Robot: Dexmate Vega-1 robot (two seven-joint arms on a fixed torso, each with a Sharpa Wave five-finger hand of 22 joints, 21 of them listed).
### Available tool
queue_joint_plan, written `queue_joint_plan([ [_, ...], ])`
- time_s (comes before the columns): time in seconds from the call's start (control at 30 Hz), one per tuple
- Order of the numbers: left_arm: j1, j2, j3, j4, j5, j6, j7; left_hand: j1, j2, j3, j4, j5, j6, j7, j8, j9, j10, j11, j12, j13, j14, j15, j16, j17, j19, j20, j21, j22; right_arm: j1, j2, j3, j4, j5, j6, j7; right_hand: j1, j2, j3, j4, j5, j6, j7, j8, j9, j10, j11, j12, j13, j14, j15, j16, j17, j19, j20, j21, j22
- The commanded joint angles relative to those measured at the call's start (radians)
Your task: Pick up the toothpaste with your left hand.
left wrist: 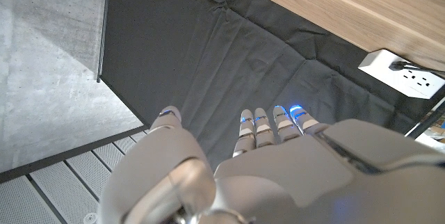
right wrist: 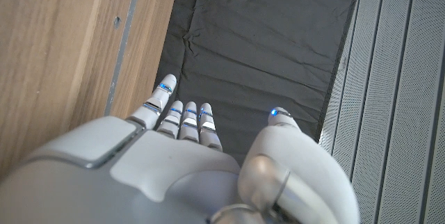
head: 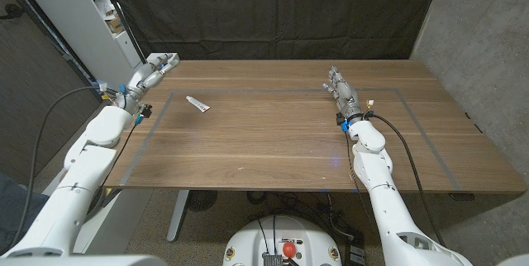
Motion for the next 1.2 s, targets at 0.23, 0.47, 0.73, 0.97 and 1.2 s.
queue_joint_plan([
  [0.23,-0.002,0.07,0.014,-0.001,0.105,-0.001,0.027,0.024,0.0,0.005,-0.012,0.008,0.019,-0.003,0.009,0.002,0.019,-0.004,0.007,0.002,0.016,0.001,0.003,0.002,0.008,-0.001,-0.006,0.004,0.018,0.008,-0.008,0.02,-0.026,-0.011,-0.005,0.007,-0.001,0.004,-0.004,0.007,0.006,0.002,0.005,0.0,0.008,-0.004,-0.002,0.001,0.01,-0.001,0.004,0.0,0.012,-0.002,-0.011,0.005],
  [0.47,-0.019,0.087,0.027,0.019,0.124,-0.019,0.031,0.028,0.0,0.006,-0.016,0.01,0.022,-0.004,0.008,0.002,0.025,-0.005,0.008,0.002,0.021,0.002,0.003,0.002,0.012,0.001,-0.009,0.004,0.022,0.013,-0.011,0.019,-0.039,-0.017,-0.009,0.007,-0.001,0.003,-0.005,0.007,0.006,0.001,0.004,0.0,0.009,-0.002,-0.003,0.001,0.011,-0.001,0.004,-0.001,0.013,-0.002,-0.014,0.005],
  [0.73,-0.034,0.096,0.038,0.045,0.134,-0.035,0.042,0.034,0.0,0.007,-0.021,0.012,0.028,-0.004,0.009,0.002,0.028,-0.004,0.008,0.003,0.027,-0.003,0.003,0.003,0.017,0.002,-0.012,0.005,0.029,0.015,-0.01,0.024,-0.048,-0.021,-0.011,0.005,-0.001,0.002,-0.005,0.008,0.007,0.001,0.004,0.0,0.009,-0.002,-0.003,0.001,0.012,-0.001,0.004,-0.003,0.015,-0.002,-0.018,0.005],
  [0.97,-0.039,0.111,0.05,0.053,0.147,-0.035,0.04,0.038,0.0,0.008,-0.026,0.014,0.033,-0.006,0.009,0.003,0.037,-0.009,0.009,0.003,0.031,-0.005,0.003,0.003,0.022,0.002,-0.015,0.005,0.04,0.018,-0.008,0.034,-0.05,-0.015,-0.009,0.004,-0.001,0.001,-0.005,0.008,0.006,0.001,0.003,-0.001,0.009,-0.004,-0.004,0.002,0.012,-0.002,0.004,-0.004,0.018,-0.002,-0.022,0.005],
  [1.2,-0.034,0.134,0.049,0.032,0.169,-0.023,0.041,0.041,0.0,0.009,-0.029,0.016,0.034,-0.007,0.008,0.003,0.038,-0.008,0.008,0.003,0.033,-0.005,0.003,0.003,0.024,0.005,-0.018,0.005,0.045,0.021,-0.006,0.035,-0.047,-0.009,-0.006,0.003,-0.001,0.0,-0.005,0.009,0.008,0.001,0.004,-0.001,0.01,-0.004,-0.005,0.002,0.012,-0.002,0.004,-0.005,0.021,-0.004,-0.025,0.005],
])
